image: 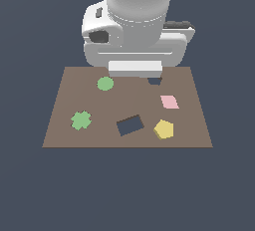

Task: Insert a designated object into the corresponding slot on a board.

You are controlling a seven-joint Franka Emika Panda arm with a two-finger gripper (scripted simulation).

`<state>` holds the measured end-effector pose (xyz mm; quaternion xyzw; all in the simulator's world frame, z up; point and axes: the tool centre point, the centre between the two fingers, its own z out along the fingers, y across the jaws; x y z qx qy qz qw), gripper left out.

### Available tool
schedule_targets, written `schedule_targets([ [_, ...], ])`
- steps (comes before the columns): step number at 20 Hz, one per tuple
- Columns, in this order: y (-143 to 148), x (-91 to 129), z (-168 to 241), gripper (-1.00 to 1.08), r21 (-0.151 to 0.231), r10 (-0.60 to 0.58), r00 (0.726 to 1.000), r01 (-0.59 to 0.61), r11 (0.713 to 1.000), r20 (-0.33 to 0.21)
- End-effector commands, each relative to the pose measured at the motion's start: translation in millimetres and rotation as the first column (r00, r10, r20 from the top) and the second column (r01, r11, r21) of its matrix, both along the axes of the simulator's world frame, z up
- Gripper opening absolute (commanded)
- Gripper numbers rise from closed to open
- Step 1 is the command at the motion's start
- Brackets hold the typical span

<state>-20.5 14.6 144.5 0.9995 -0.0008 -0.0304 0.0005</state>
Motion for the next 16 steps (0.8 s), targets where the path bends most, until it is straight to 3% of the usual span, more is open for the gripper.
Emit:
schedule_targets([
  [1, 0.0, 0.0, 0.0, 1.0, 0.0, 0.0, 1.0, 0.0, 1.0, 0.0],
  [9, 0.1, 6.2, -4.0, 1.0, 0.002, 0.045, 0.999, -0.045, 0.999, 0.002],
  [16, 1.8, 22.1, -14.1, 1.0, 0.005, 0.161, 0.987, -0.162, 0.987, 0.008],
])
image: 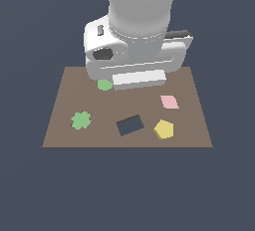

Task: Insert a designated object into the corresponding slot on a board.

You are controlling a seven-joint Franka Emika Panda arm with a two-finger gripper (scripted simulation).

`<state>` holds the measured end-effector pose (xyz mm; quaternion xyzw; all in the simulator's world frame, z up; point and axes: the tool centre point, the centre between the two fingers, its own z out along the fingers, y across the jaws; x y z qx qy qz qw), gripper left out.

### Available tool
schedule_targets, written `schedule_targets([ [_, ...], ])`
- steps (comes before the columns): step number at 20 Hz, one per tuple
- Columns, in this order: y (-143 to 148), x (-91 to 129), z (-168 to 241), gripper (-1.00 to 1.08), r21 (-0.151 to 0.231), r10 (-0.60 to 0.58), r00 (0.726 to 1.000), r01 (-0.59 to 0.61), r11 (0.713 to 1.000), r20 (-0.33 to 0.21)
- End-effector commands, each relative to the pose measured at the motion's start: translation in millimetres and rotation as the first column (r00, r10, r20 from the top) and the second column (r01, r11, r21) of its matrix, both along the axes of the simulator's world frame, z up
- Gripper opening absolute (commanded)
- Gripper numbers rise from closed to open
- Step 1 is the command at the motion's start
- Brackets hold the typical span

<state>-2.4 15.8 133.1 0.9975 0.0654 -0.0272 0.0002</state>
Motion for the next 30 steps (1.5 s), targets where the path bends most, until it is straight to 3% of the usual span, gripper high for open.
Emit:
schedule_targets([
  [1, 1.2, 7.0, -4.7, 1.0, 0.002, 0.053, 0.999, -0.053, 0.999, 0.002],
  [7, 7.9, 30.3, -19.6, 1.0, 0.007, 0.226, 0.974, -0.226, 0.974, 0.011],
  [11, 17.4, 49.6, -32.4, 1.0, 0.009, 0.373, 0.928, -0.373, 0.928, 0.02],
  [20, 50.2, 86.7, -60.1, 1.0, 0.009, 0.667, 0.744, -0.668, 0.745, 0.039],
  [25, 67.1, 97.8, -70.8, 1.0, 0.007, 0.763, 0.644, -0.764, 0.645, 0.046],
  [30, 80.1, 104.0, -78.1, 1.0, 0.005, 0.823, 0.566, -0.824, 0.567, 0.051],
])
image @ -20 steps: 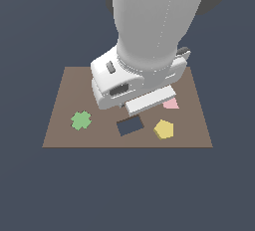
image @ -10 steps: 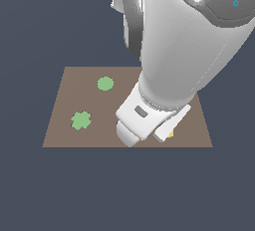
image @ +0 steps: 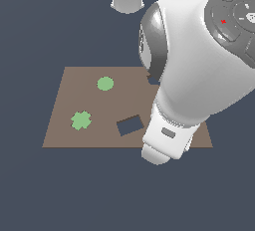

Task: Insert a designated object into the corresponding slot on a board.

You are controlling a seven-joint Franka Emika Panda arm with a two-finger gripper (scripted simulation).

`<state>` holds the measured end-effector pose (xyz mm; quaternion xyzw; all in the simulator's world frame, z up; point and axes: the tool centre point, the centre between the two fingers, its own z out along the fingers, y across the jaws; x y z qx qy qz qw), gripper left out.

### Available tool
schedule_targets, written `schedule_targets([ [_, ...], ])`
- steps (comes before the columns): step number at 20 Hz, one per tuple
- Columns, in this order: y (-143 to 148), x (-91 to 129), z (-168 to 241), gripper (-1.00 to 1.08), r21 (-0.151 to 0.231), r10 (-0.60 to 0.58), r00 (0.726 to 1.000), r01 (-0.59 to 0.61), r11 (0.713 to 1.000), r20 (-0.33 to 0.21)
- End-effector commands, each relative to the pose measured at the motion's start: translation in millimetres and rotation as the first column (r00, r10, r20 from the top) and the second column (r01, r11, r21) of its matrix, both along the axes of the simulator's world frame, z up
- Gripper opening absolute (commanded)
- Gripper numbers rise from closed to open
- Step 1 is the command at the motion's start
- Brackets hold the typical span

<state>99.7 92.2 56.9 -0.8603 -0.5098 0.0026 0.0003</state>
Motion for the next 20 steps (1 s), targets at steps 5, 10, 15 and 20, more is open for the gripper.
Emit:
schedule_targets([
  [5, 11.4, 4.7, -5.9, 1.0, 0.002, 0.084, 0.996, -0.084, 0.996, 0.004],
  [10, 13.0, 4.8, -6.7, 1.0, 0.002, 0.092, 0.996, -0.092, 0.996, 0.004],
  [15, 13.3, 4.8, -16.8, 1.0, 0.002, 0.095, 0.995, -0.095, 0.995, 0.005],
  [20, 13.6, 4.6, -26.9, 1.0, 0.002, 0.098, 0.995, -0.098, 0.995, 0.005],
])
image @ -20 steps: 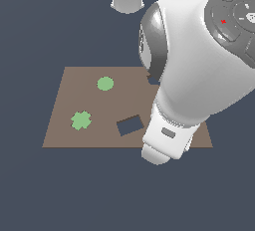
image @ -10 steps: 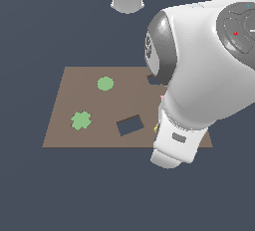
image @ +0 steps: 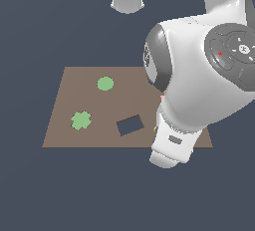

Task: Insert a designated object into the corresponding slot on a board.

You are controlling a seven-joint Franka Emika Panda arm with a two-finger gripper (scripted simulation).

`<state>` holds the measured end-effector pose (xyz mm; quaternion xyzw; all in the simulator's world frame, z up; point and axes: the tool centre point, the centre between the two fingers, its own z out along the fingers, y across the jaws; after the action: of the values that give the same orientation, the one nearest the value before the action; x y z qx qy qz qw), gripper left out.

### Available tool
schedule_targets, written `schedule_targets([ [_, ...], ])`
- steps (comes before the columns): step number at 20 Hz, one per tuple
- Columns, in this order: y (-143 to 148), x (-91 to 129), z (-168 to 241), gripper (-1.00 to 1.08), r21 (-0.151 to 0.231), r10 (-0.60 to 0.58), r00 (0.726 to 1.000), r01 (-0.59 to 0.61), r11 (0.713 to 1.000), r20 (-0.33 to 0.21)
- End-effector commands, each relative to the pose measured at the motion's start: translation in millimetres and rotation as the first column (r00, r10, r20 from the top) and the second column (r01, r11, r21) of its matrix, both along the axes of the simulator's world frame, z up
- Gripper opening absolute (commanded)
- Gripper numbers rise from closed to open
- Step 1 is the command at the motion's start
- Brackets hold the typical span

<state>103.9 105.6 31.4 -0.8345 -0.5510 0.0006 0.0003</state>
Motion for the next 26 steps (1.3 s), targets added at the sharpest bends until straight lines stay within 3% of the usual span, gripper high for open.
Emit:
schedule_targets([
  [1, 0.2, 0.4, -1.4, -1.0, 0.0, 0.001, 1.0, -0.001, 1.0, 0.001],
  [18, 0.4, -0.1, 1.6, -1.0, 0.0, 0.003, 1.0, -0.003, 1.0, 0.001],
  [26, 5.4, -11.5, 2.2, -1.0, 0.0, 0.057, 0.998, -0.057, 0.998, 0.001],
])
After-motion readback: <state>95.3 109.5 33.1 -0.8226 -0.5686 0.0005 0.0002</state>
